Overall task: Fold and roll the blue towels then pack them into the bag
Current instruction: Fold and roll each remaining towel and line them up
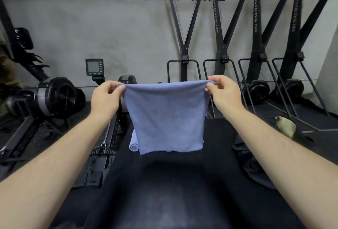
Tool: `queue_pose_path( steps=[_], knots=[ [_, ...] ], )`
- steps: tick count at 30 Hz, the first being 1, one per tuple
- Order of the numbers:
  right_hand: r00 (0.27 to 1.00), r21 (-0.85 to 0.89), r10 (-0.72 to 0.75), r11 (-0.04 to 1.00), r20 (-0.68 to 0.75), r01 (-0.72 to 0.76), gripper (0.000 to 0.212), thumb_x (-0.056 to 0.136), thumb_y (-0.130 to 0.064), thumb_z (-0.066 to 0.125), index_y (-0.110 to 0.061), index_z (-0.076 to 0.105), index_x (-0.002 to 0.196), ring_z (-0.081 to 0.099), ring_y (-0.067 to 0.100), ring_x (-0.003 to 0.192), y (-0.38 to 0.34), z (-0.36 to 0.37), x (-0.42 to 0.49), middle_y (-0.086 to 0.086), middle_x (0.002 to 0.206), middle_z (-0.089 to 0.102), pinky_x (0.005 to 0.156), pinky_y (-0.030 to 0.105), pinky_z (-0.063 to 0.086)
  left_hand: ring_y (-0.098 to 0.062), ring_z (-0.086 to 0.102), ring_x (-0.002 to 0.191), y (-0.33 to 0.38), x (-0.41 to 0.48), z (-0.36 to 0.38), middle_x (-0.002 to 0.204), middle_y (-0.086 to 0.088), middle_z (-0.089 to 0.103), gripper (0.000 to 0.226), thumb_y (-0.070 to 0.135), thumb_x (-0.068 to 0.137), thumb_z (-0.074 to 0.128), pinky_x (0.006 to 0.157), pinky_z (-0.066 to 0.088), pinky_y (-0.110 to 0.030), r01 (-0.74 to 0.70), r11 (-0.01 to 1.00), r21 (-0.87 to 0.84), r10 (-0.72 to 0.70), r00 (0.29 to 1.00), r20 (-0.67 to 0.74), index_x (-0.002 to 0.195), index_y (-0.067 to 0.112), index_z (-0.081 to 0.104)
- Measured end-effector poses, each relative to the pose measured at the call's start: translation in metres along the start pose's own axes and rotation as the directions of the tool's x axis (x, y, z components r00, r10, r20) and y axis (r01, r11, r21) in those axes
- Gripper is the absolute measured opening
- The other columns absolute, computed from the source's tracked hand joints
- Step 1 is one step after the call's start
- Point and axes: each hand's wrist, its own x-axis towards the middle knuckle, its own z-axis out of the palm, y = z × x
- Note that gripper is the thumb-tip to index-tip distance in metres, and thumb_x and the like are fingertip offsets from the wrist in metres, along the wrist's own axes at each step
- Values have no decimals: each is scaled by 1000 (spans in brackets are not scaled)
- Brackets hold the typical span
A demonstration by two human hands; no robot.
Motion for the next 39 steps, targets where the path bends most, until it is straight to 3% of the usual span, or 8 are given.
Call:
queue_pose_path(
  steps=[2, 6, 9, 13, 17, 20, 24, 39],
  knots=[
    [999, -2, 21, 1000, 41, -21, 14, 98, -15, 60, -21, 71, 105, 67, 4, 81, 14, -2, -26, -7, 88, 72, 77, 20, 54, 9, 62, 80, -12, -29, -4, 89, 16, 70, 6, 23, 95, 67, 84, 51, -23, 15, 999, -33, -15, 1000, 1, 97, 23, 73],
    [981, -46, 76, 997, 177, -69, 19, 100, -15, 58, -33, 63, 95, 59, -4, 82, 70, -6, -104, -16, 93, 67, 75, 12, 45, 7, 58, 78, -59, -110, -8, 90, 12, 69, 7, 18, 97, 64, 75, 44, -11, 71, 997, -18, -69, 994, 87, 95, 21, 70],
    [945, -114, 196, 979, 261, -171, 20, 100, -9, 59, -29, 62, 96, 59, -6, 81, 128, -8, -169, -13, 97, 67, 75, 12, 42, 5, 58, 77, -108, -180, -4, 89, 6, 68, 9, 12, 98, 63, 77, 44, -12, 176, 984, 29, -178, 959, 220, 93, 18, 67],
    [861, -172, 396, 917, 318, -359, 9, 98, -15, 65, -24, 66, 102, 63, -1, 81, 191, 1, -222, -8, 94, 70, 81, 23, 46, 1, 61, 83, -160, -244, 7, 92, 4, 71, 8, 15, 98, 64, 78, 43, -18, 339, 931, 134, -365, 862, 353, 92, 18, 66],
    [834, -195, 494, 868, 244, -457, 16, 96, -25, 69, -21, 64, 111, 62, 0, 78, 218, 7, -239, -4, 81, 69, 73, 10, 43, -4, 62, 91, -183, -257, 20, 95, 9, 70, 5, 21, 98, 65, 76, 42, -13, 415, 890, 188, -455, 830, 322, 94, 22, 67],
    [860, -234, 457, 883, 226, -408, 15, 96, -28, 67, -23, 64, 110, 59, -4, 75, 226, 10, -248, -9, 81, 67, 73, 14, 43, 4, 59, 80, -188, -258, 31, 93, 9, 69, 5, 24, 98, 64, 73, 42, -15, 414, 887, 203, -459, 833, 308, 93, 25, 66],
    [866, -316, 405, 896, 293, -312, 24, 96, -30, 66, -34, 56, 118, 59, -8, 93, 229, 13, -255, -20, 101, 66, 74, 10, 42, 2, 58, 85, -193, -266, 38, 94, 12, 67, 6, 31, 100, 59, 72, 42, -18, 361, 888, 286, -439, 851, 288, 98, 28, 63],
    [884, -411, 319, 897, 340, -166, 29, 100, -29, 58, -28, 58, 130, 59, 2, 100, 236, 14, -261, -18, 107, 64, 83, 25, 45, 1, 59, 91, -198, -273, 39, 98, 16, 66, 7, 31, 102, 56, 73, 42, -20, 270, 911, 311, -360, 889, 284, 103, 27, 60]
  ],
)
